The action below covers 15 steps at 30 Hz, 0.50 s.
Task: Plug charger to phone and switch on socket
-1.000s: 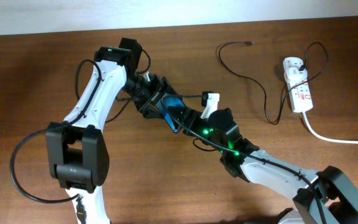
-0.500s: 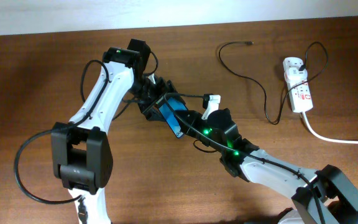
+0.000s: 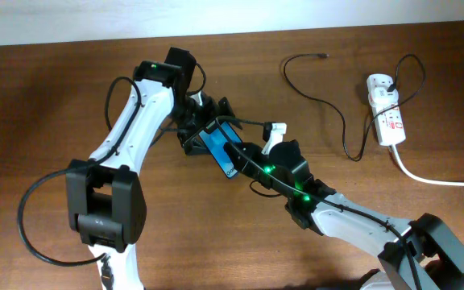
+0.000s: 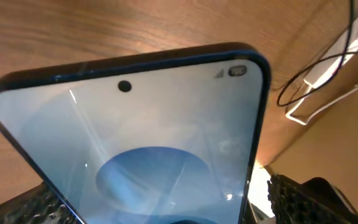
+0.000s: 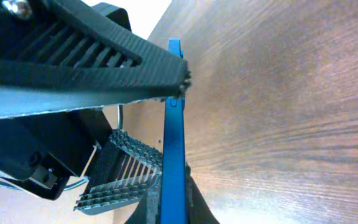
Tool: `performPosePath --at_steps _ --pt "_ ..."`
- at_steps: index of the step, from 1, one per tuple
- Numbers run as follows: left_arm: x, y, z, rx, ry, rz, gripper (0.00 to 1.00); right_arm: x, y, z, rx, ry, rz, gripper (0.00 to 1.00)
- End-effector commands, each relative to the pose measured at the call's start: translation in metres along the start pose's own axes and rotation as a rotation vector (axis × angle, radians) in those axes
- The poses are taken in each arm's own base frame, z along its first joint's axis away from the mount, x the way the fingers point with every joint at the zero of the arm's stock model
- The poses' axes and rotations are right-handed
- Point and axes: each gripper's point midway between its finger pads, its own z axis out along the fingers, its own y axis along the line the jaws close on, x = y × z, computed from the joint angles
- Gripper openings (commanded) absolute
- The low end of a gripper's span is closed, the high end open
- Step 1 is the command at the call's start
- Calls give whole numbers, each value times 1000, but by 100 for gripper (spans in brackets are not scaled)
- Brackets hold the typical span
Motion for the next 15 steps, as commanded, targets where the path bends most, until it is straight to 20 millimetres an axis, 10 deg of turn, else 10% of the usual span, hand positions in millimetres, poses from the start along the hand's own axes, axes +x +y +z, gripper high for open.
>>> performPosePath --at_steps 1,10,15 --pt "4 -39 -59 84 -161 232 99 7 12 1 -41 44 1 4" --pt "42 48 -221 -113 -593 349 99 -25 -6 -12 -46 83 142 4" --pt "54 83 -191 349 -588 294 99 -10 9 -16 -97 198 376 4"
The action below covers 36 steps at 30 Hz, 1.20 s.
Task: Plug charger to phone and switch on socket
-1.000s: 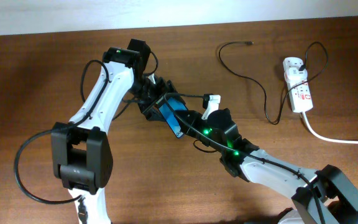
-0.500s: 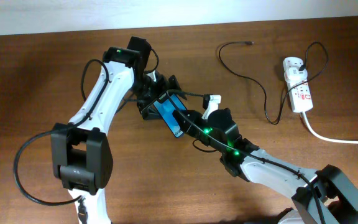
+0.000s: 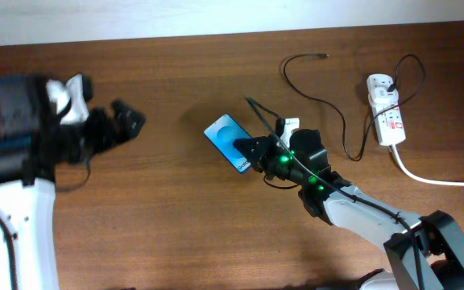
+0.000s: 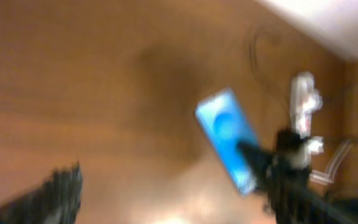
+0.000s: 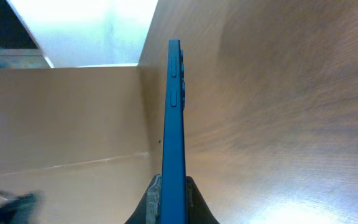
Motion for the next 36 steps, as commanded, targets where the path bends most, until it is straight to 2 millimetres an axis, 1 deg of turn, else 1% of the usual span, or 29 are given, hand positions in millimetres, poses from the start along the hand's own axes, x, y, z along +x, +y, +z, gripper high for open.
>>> performPosePath --at_steps 1,2,3,4,6,7,8,9,10,11,12,13,14,16,17,19,20,22,23,24,25,28,29,30,31,35,36 --pt "37 -3 29 358 85 -144 99 12 20 -1 -68 91 143 4" --pt "53 0 46 462 141 -237 99 13 23 -2 -79 99 180 4" --pt "61 1 53 503 172 -285 99 13 25 -2 -86 98 192 4" --pt "68 6 61 506 195 -332 99 13 26 -2 -88 100 209 4" --pt "75 12 68 495 219 -398 99 13 29 -2 -97 103 220 4" --pt "74 12 68 490 228 -446 99 14 29 -2 -97 104 227 4" --pt "74 17 73 434 243 -560 99 19 29 0 -91 120 306 4" --pt "76 21 79 375 256 -648 100 27 30 2 -85 139 345 4" --pt "79 22 84 334 266 -706 99 33 31 3 -83 153 341 4" --pt "83 20 88 297 288 -778 93 40 32 5 -80 169 341 4" --pt "89 15 93 266 313 -830 88 50 33 7 -71 197 385 4" --pt "95 10 97 239 328 -852 86 59 34 8 -61 221 437 4" --pt "98 7 100 222 337 -864 85 66 34 9 -56 235 449 4" --pt "101 -8 106 224 356 -889 83 78 35 11 -49 266 440 4" --pt "101 -13 107 231 362 -900 79 81 37 11 -54 275 434 4" --pt "98 -18 108 242 362 -915 75 88 40 10 -58 309 428 4" --pt "97 -20 108 245 361 -933 72 90 43 9 -69 325 423 4" --pt "94 -21 108 255 352 -934 63 99 54 8 -90 358 494 4" --pt "91 -22 109 264 344 -924 54 103 59 8 -105 371 499 4" --pt "88 -26 109 279 336 -907 49 107 64 8 -125 372 486 4" --pt "88 -29 109 287 336 -893 47 106 64 9 -125 365 486 4" --pt "89 -46 112 326 338 -820 44 108 65 9 -122 372 510 4" --pt "91 -47 114 318 334 -814 42 108 68 8 -138 375 502 4" --pt "92 -47 116 307 328 -808 38 107 73 7 -160 378 491 4" --pt "94 -49 116 307 333 -803 31 107 76 6 -170 379 486 4" --pt "94 -50 116 307 334 -801 21 107 76 6 -171 378 486 4" --pt "94 -50 116 307 335 -801 14 107 76 6 -170 379 485 4"
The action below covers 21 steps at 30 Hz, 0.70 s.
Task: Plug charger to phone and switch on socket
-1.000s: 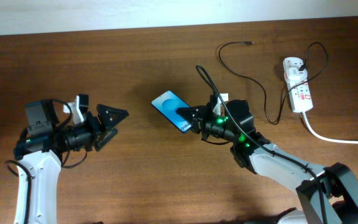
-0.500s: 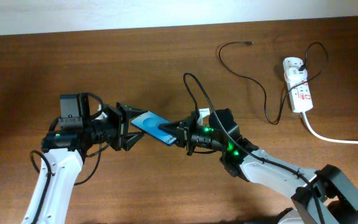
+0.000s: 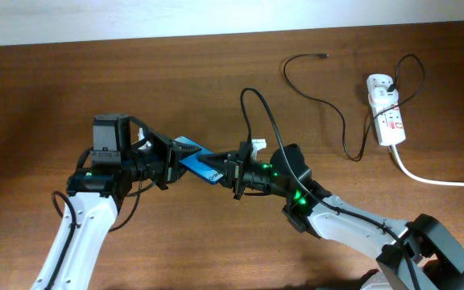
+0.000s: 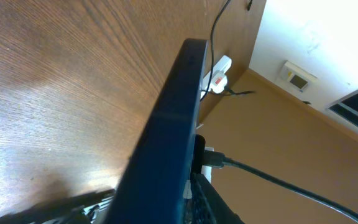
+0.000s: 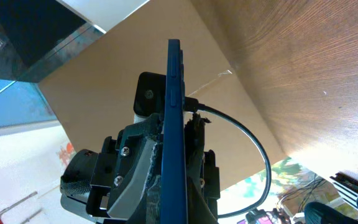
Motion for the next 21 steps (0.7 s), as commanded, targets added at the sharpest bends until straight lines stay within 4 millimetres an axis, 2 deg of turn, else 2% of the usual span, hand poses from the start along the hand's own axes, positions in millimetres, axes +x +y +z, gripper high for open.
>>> performPosePath --at_steps 1,3,6,7,9,10,11,12,14,15,18,20,21 --pt "1 -3 1 6 1 7 11 18 -1 4 18 69 -25 5" --pt "1 -3 1 6 1 7 0 18 -2 4 19 69 -25 15" --pt "0 -2 0 5 -8 7 0 18 -2 4 21 69 -58 32" --pt "-6 -3 -1 10 -32 13 0 18 -3 3 19 71 -130 39" --pt "-20 -18 -9 75 -60 107 0 15 -7 3 32 65 -343 49" --pt "-25 -21 -13 95 -58 120 0 10 -15 3 61 53 -426 67" --pt "-32 -19 -15 104 -43 116 0 2 -26 2 106 29 -486 77" --pt "-36 -16 -14 105 -24 118 0 -4 -32 1 134 11 -510 80" --pt "-33 -6 0 131 154 107 0 -38 -58 -8 271 -119 -573 86" --pt "-27 -10 7 183 272 125 0 -52 -64 -14 318 -169 -599 88" --pt "-22 -7 17 263 472 139 0 -92 -75 -39 437 -285 -660 99" --pt "-23 -3 19 266 498 126 0 -107 -76 -55 473 -327 -623 98" --pt "-23 -3 20 270 495 145 0 -114 -71 -65 484 -349 -647 98"
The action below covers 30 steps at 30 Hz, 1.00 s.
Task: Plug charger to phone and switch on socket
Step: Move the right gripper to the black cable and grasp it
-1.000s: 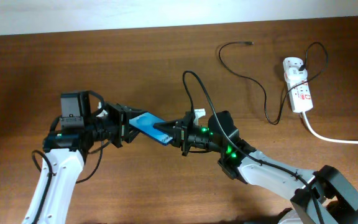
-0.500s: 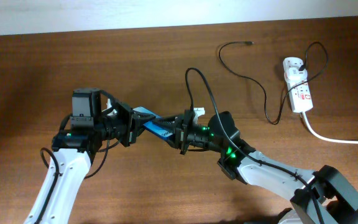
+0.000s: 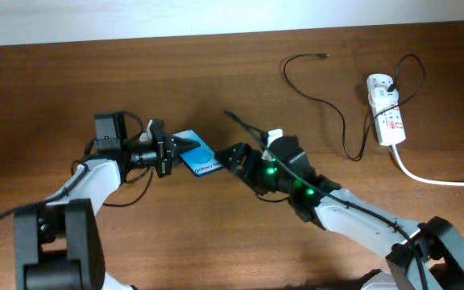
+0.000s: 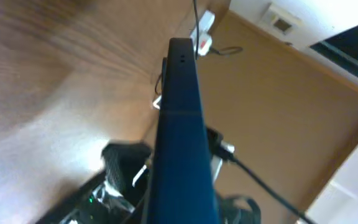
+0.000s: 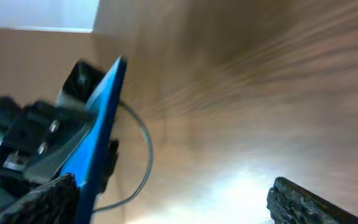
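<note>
My left gripper [image 3: 170, 152] is shut on the left end of the blue phone [image 3: 198, 155], which is held just above the wooden table [image 3: 71, 89]. The left wrist view shows the phone [image 4: 179, 124] edge-on between my fingers. To the right of the phone, my right gripper [image 3: 234, 156] is open with nothing in it. In the right wrist view the phone [image 5: 101, 118] stands off to the left of that gripper [image 5: 173, 196]. The black charger cable [image 3: 334, 109] lies loose at the back right with its plug tip [image 3: 322, 55] free. The white socket strip [image 3: 385, 109] lies beside it.
A thick white mains lead [image 3: 437, 179] runs from the socket strip off the right edge. A thin black cable loops over the strip's top end. The right arm [image 3: 353, 213] stretches across the front right of the table.
My right gripper has let go of the phone and now stands open a little to its right. The left gripper still holds the phone and has drawn back slightly to the left.
First both grippers were at the phone in mid-table. Then the left arm was far off to the left while the right gripper alone held the phone. Later both grippers were shut on it. Now only the left one holds it.
</note>
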Tool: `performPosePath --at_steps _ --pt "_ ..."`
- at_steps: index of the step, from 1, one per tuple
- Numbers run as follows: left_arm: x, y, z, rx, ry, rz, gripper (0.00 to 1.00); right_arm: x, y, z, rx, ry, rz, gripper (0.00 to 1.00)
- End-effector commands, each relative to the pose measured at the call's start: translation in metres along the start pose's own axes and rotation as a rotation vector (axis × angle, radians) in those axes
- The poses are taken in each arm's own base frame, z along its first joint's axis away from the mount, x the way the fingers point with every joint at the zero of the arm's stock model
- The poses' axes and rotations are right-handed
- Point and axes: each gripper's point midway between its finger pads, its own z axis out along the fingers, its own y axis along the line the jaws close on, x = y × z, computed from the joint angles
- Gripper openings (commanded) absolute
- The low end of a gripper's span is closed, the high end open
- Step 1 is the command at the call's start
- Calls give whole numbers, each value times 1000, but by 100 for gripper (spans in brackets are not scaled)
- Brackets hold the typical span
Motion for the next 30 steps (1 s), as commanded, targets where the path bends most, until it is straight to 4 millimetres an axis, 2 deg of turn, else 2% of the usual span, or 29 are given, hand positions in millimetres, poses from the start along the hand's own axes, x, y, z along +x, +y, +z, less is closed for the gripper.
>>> performPosePath --at_steps 1,5,7,10,13,15,16,17,18,24,25,27,30 --pt "31 -29 -9 112 175 74 0 -22 -32 -19 101 -70 -63 98" --pt "30 -29 -9 109 169 74 0 -42 -36 -56 164 -159 -29 98" --pt "27 -28 -8 102 152 74 0 -54 -29 -78 176 -229 -129 98" --pt "25 -27 -8 95 140 73 0 -68 -13 -98 193 -326 -337 98" --pt "25 -27 -8 95 140 73 0 -67 -29 -97 252 -314 -316 98" --pt "25 -27 -8 96 140 72 0 -70 -46 -93 317 -318 -298 99" --pt "25 -27 -8 96 140 73 0 -70 -50 -90 329 -309 -292 94" --pt "25 -27 -8 95 140 72 0 -70 -53 -88 337 -303 -289 93" --pt "25 -27 -8 95 140 72 0 -69 -59 -85 350 -292 -283 98" --pt "25 -27 -8 95 140 72 0 -68 -92 -79 466 -267 -250 99" --pt "25 -27 -8 95 140 72 0 -68 -93 -79 470 -269 -250 100" --pt "25 -27 -8 95 140 72 0 -71 -86 -79 461 -276 -254 96" --pt "25 -27 -8 96 140 72 0 -78 -65 -87 495 -251 -284 93"
